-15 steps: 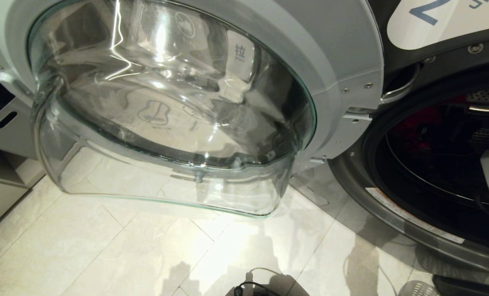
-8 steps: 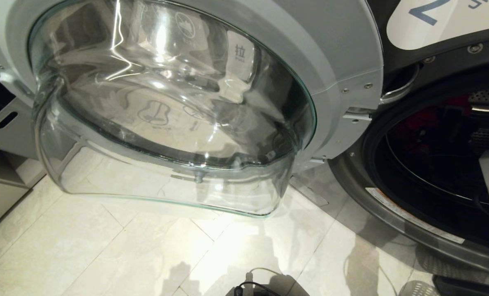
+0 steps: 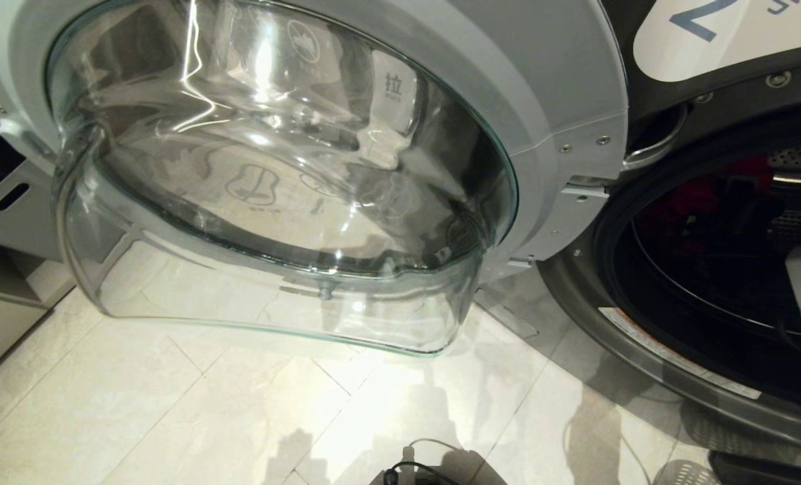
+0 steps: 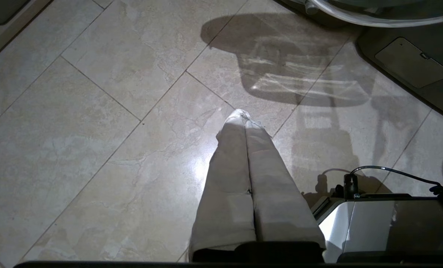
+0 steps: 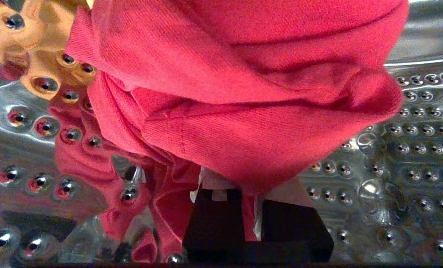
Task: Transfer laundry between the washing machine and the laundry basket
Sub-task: Pick a cloth and place it into the basket
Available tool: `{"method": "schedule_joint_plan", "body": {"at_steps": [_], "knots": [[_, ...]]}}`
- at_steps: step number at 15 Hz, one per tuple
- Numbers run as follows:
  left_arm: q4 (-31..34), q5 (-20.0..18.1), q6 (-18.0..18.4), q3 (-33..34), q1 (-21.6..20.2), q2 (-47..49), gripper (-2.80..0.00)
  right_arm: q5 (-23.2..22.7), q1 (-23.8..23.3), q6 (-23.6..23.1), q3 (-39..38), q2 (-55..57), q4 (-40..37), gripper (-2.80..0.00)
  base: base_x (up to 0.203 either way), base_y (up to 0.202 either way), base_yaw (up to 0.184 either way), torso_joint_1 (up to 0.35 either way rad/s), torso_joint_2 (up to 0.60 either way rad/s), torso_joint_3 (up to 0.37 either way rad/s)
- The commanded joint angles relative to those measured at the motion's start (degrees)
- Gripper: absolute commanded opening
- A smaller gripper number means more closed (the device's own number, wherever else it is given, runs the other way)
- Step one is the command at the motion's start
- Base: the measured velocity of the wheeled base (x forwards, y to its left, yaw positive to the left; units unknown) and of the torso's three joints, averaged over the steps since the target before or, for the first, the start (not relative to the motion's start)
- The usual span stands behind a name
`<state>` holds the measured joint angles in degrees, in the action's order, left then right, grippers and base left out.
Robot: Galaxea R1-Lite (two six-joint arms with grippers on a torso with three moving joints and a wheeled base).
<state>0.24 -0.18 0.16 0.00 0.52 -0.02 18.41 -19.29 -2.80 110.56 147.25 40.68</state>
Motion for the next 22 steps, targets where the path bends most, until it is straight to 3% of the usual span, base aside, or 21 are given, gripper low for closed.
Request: {"method": "schedule_joint_plan", "body": {"at_steps": [1, 5, 16, 22], "knots": [[0.01, 0.01, 0.01, 0.0, 0.0, 0.02, -2.8, 0.05, 0.04, -0.01, -0.25, -1.08, 0.37, -2.8, 0.0, 0.0, 0.0, 0.0, 0.0, 0.0], [0.02, 0.01, 0.01, 0.0, 0.0, 0.02, -2.8, -0.03, 0.06, -0.08, -3.12, -3.47, 0.68, -2.8, 0.0, 0.0, 0.0, 0.0, 0.0, 0.0], [0.02, 0.01, 0.01, 0.0, 0.0, 0.02, -2.8, -0.39, 2.54, 5.02, -23.38, -18.94, 1.01, -2.8, 0.0, 0.0, 0.0, 0.0, 0.0, 0.0], [-0.01, 0.01, 0.01, 0.0, 0.0, 0.02, -2.8, -1.86, 4.09, 5.55, -35.02, -24.44, 6.4, -2.8, 0.0, 0.0, 0.0, 0.0, 0.0, 0.0]]}}
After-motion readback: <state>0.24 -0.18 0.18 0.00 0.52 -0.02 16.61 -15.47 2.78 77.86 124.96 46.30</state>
